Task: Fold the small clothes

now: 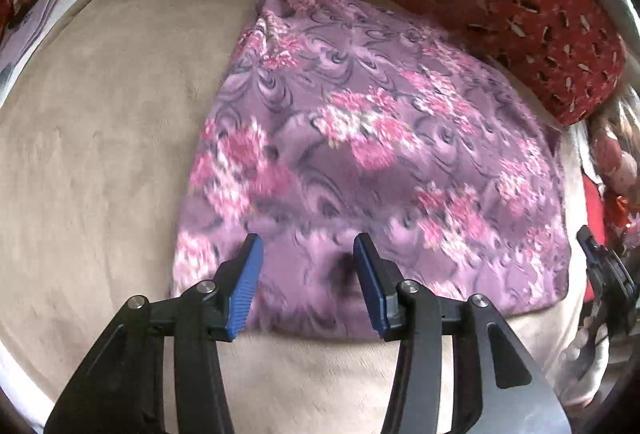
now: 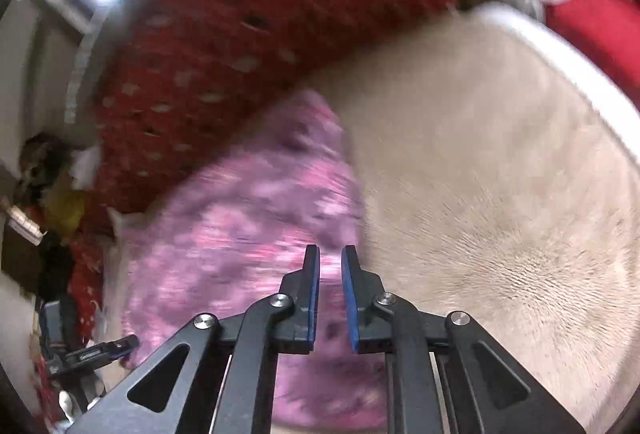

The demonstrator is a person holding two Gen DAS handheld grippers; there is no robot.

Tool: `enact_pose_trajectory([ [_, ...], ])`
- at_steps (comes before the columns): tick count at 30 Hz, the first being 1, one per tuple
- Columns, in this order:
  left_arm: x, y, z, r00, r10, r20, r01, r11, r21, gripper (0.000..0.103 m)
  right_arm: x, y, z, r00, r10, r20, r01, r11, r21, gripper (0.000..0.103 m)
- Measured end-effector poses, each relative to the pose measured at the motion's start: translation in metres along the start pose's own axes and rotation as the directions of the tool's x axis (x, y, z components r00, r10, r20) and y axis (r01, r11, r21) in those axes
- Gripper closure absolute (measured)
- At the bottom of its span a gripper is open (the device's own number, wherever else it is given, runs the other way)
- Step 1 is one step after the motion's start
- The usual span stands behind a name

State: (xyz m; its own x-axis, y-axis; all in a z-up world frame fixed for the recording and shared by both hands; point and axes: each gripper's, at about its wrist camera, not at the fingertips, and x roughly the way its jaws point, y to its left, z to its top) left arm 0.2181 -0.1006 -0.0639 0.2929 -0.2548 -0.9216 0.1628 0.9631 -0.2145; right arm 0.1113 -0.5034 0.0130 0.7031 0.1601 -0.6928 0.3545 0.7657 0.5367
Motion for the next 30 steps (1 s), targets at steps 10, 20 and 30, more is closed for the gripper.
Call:
enact_pose_trajectory([
  [10, 0.012, -0.004, -0.010, 0.999, 0.036, 0.008, -0.036, 0.999, -0.015, 0.056, 0.034, 0.046, -0.073, 0.963, -0.270, -0.013, 0.247, 0.898, -0.364, 0.061],
  [20, 0.009, 0.004, -0.016, 1.000, -0.016, 0.008, 0.016, 1.000, -0.016, 0.054, 0.034, 0.059, -0.089, 0.931, -0.360, 0.062, 0.355, 0.853, -0.384, 0.057],
  [30, -0.021, 0.023, 0.000, 0.991, -0.123, 0.046, 0.124, 0.992, -0.021, 0.052, 0.014, 0.038, -0.026, 0.972, -0.233, 0.003, 0.229, 0.953, -0.197, 0.052],
])
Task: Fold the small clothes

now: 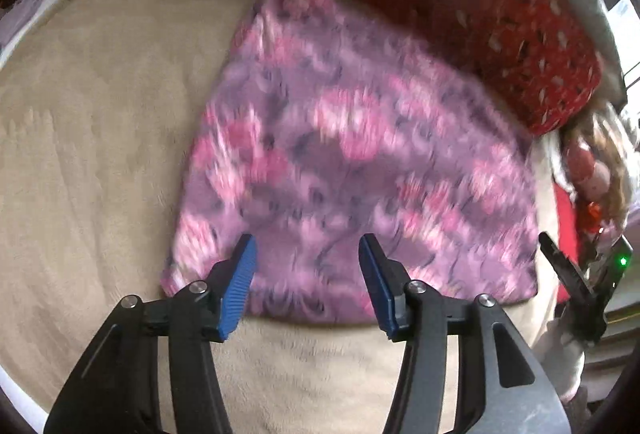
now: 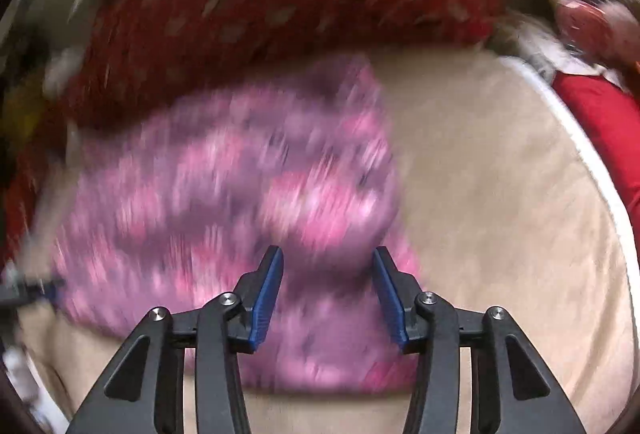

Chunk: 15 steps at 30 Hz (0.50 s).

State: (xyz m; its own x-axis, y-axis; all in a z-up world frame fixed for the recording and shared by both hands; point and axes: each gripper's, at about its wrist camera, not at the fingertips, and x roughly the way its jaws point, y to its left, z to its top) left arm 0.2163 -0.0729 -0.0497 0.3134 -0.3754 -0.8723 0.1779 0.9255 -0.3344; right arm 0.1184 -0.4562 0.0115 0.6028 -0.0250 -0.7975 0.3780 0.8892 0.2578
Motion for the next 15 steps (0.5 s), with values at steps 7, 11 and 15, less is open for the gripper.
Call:
enact_pose_trajectory([
  [7, 0.013, -0.007, 0.049, 0.999, 0.042, 0.003, -0.042, 0.999, 0.013, 0.052, 0.049, -0.049, 0.061, 0.999, 0.024, -0.040, -0.013, 0.966, 0.260, 0.040],
  [11, 0.030, -0.013, 0.069, 0.999, 0.042, 0.009, -0.042, 0.999, 0.005, 0.051, 0.078, -0.047, 0.081, 0.994, 0.112, -0.020, -0.101, 0.950, 0.296, 0.053],
  [15, 0.061, -0.010, 0.070, 0.996, 0.085, -0.017, -0.086, 0.996, -0.020, 0.045, 0.092, -0.037, 0.085, 0.998, 0.070, -0.007, -0.066, 0.974, 0.215, 0.088],
])
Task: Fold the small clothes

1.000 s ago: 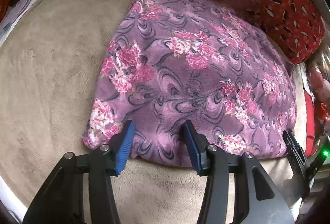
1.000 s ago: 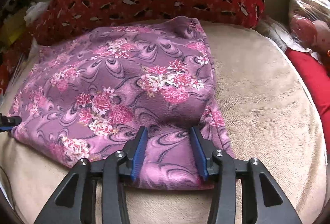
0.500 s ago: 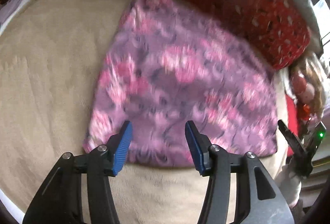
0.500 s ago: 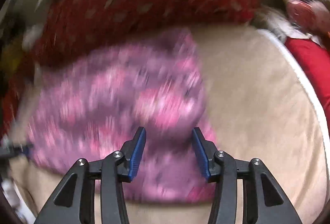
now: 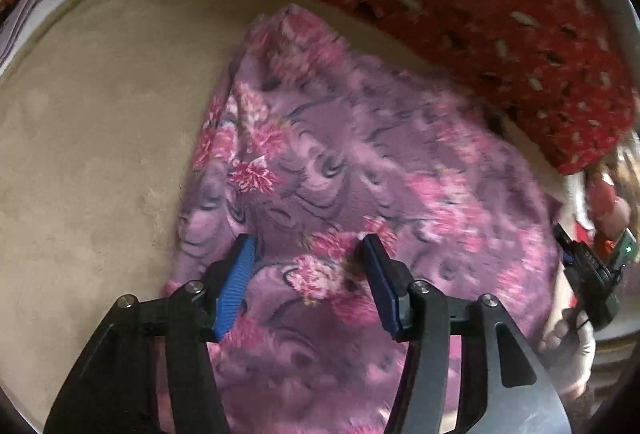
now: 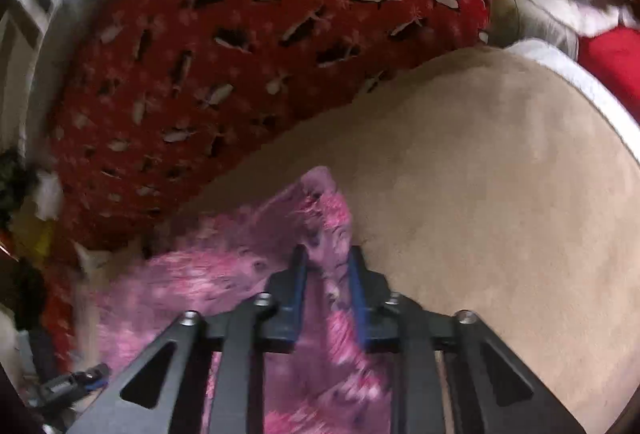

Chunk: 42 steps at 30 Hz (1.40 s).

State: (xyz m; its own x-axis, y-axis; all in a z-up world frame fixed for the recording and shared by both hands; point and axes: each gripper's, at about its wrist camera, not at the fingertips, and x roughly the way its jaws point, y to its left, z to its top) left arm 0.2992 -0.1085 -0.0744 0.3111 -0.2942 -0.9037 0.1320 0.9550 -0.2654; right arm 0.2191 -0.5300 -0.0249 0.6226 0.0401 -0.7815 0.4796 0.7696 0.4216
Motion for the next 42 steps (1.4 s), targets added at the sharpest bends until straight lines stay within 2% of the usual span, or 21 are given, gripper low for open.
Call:
enact_pose_trajectory([
  [1, 0.000, -0.004, -0.001, 1.000, 0.017, 0.023, -0.018, 0.999, 0.031, 0.043, 0.012, -0.001, -0.001, 0.998, -0.049, -0.046, 0.048, 0.999, -0.020, 0.088],
  [4, -0.005, -0.008, -0.002, 1.000, 0.014, 0.018, -0.015, 0.998, 0.066, 0.042, 0.007, -0.002, 0.001, 0.999, -0.038, -0.036, 0.038, 0.999, -0.020, 0.090],
  [6, -0.016, 0.000, 0.000, 0.998, -0.055, 0.006, 0.054, 0.998, 0.034, 0.042, -0.014, 0.008, -0.001, 0.997, -0.067, 0.029, 0.069, 0.996, -0.053, 0.083],
  [9, -0.032, 0.019, -0.005, 0.986, -0.163, 0.025, 0.164, 0.985, -0.062, 0.042, -0.044, 0.022, -0.015, 0.994, 0.042, 0.104, -0.030, 0.993, -0.112, 0.082],
  [10, -0.031, 0.022, -0.008, 0.987, -0.159, 0.022, 0.160, 0.985, -0.068, 0.042, -0.048, 0.026, -0.022, 0.992, 0.062, 0.108, -0.048, 0.991, -0.128, 0.081],
  [12, -0.020, 0.018, -0.015, 0.996, -0.092, -0.010, 0.092, 0.995, -0.048, 0.042, -0.042, 0.036, -0.041, 0.995, 0.072, 0.063, -0.059, 0.982, -0.179, 0.074],
  [13, -0.014, 0.015, -0.019, 0.998, -0.062, -0.027, 0.061, 0.998, -0.023, 0.042, -0.027, 0.042, -0.054, 1.000, 0.021, -0.014, -0.023, 0.975, -0.223, 0.073],
  [14, -0.016, 0.010, -0.020, 0.999, -0.040, -0.025, 0.040, 0.999, 0.008, 0.042, -0.017, 0.048, -0.060, 0.999, -0.023, -0.042, 0.012, 0.968, -0.252, 0.073],
  [15, -0.021, 0.008, -0.020, 0.999, -0.044, -0.031, 0.045, 0.999, 0.021, 0.042, -0.023, 0.053, -0.065, 0.999, -0.041, 0.004, 0.040, 0.958, -0.284, 0.072],
  [16, -0.028, 0.009, -0.018, 0.996, -0.083, -0.040, 0.084, 0.996, 0.018, 0.042, -0.031, 0.060, -0.066, 0.999, -0.040, 0.018, 0.043, 0.954, -0.297, 0.072],
  [17, -0.039, 0.013, -0.013, 0.990, -0.138, -0.033, 0.138, 0.990, 0.000, 0.042, -0.037, 0.063, -0.066, 1.000, -0.010, 0.010, 0.013, 0.958, -0.288, 0.072],
  [18, -0.048, 0.019, -0.008, 0.988, -0.156, -0.017, 0.155, 0.988, -0.013, 0.042, -0.043, 0.065, -0.064, 1.000, 0.026, 0.011, -0.022, 0.960, -0.279, 0.072],
  [20, -0.065, 0.037, 0.008, 0.990, -0.139, 0.036, 0.141, 0.989, -0.051, 0.042, -0.055, 0.072, -0.063, 0.997, 0.071, 0.029, -0.059, 0.950, -0.306, 0.070],
  [22, -0.070, 0.055, 0.018, 0.992, -0.118, 0.048, 0.122, 0.987, -0.108, 0.042, -0.055, 0.079, -0.066, 0.996, 0.086, 0.025, -0.071, 0.930, -0.359, 0.061],
  [26, -0.038, 0.082, 0.031, 0.989, -0.134, -0.058, 0.118, 0.969, -0.219, 0.042, -0.022, 0.073, -0.074, 0.994, 0.071, -0.084, -0.097, 0.923, -0.371, 0.056],
  [29, -0.013, 0.078, 0.027, 0.982, -0.118, -0.149, 0.086, 0.975, -0.206, 0.042, -0.023, 0.060, -0.090, 0.989, 0.144, 0.013, -0.130, 0.927, -0.352, 0.054],
  [31, -0.011, 0.065, 0.024, 0.986, -0.085, -0.142, 0.062, 0.986, -0.155, 0.036, -0.025, 0.058, -0.090, 0.986, 0.163, 0.021, -0.146, 0.928, -0.343, 0.054],
  [32, -0.013, 0.058, 0.022, 0.987, -0.085, -0.136, 0.068, 0.990, -0.126, 0.034, -0.024, 0.057, -0.090, 0.985, 0.169, 0.020, -0.152, 0.928, -0.339, 0.054],
  [34, -0.010, 0.047, 0.018, 0.976, -0.143, -0.161, 0.127, 0.986, -0.107, 0.034, -0.025, 0.057, -0.090, 0.984, 0.179, 0.021, -0.161, 0.928, -0.336, 0.054],
  [37, -0.011, 0.029, 0.011, 0.986, -0.061, -0.156, 0.058, 0.998, -0.021, 0.051, -0.027, 0.052, -0.090, 0.980, 0.195, 0.028, -0.176, 0.928, -0.327, 0.054],
  [42, -0.025, 0.041, 0.011, 0.984, -0.105, -0.146, 0.093, 0.992, -0.084, 0.092, -0.028, 0.047, -0.092, 0.976, 0.218, 0.031, -0.198, 0.930, -0.311, 0.054],
])
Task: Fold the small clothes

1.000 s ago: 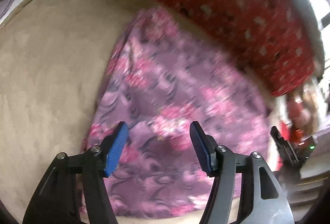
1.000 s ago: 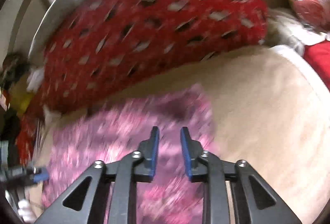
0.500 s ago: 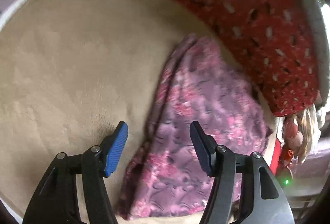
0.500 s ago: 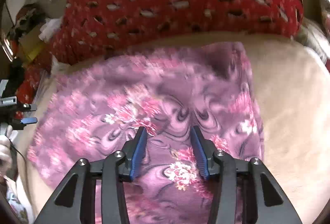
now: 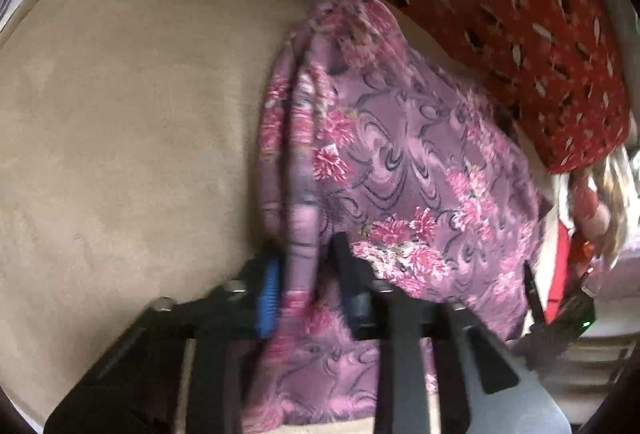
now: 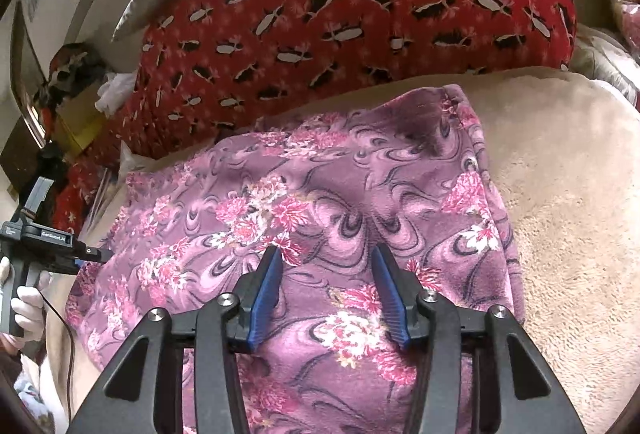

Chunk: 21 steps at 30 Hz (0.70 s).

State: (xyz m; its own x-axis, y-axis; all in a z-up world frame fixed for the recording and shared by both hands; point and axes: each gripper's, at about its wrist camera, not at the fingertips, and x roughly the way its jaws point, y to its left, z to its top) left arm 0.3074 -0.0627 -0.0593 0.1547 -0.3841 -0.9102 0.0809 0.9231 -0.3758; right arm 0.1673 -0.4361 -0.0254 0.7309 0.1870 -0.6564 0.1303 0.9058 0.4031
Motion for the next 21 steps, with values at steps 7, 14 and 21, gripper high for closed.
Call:
enact_pose_trajectory([
  [7, -0.040, -0.026, -0.003, 0.991, -0.126, 0.037, 0.126, 0.992, 0.005, 0.095, 0.000, -0.004, 0.000, 0.999, 0.030, 0.013, -0.031, 0.999, 0.024, 0.054],
  [14, -0.054, -0.087, -0.006, 0.977, -0.211, 0.035, 0.209, 0.976, 0.053, 0.096, -0.002, -0.010, -0.002, 0.998, 0.061, 0.024, -0.062, 0.997, 0.048, 0.054],
  [21, -0.052, -0.130, -0.013, 0.966, -0.257, 0.011, 0.256, 0.965, 0.055, 0.096, -0.004, -0.016, -0.003, 0.994, 0.104, 0.039, -0.107, 0.991, 0.081, 0.054],
])
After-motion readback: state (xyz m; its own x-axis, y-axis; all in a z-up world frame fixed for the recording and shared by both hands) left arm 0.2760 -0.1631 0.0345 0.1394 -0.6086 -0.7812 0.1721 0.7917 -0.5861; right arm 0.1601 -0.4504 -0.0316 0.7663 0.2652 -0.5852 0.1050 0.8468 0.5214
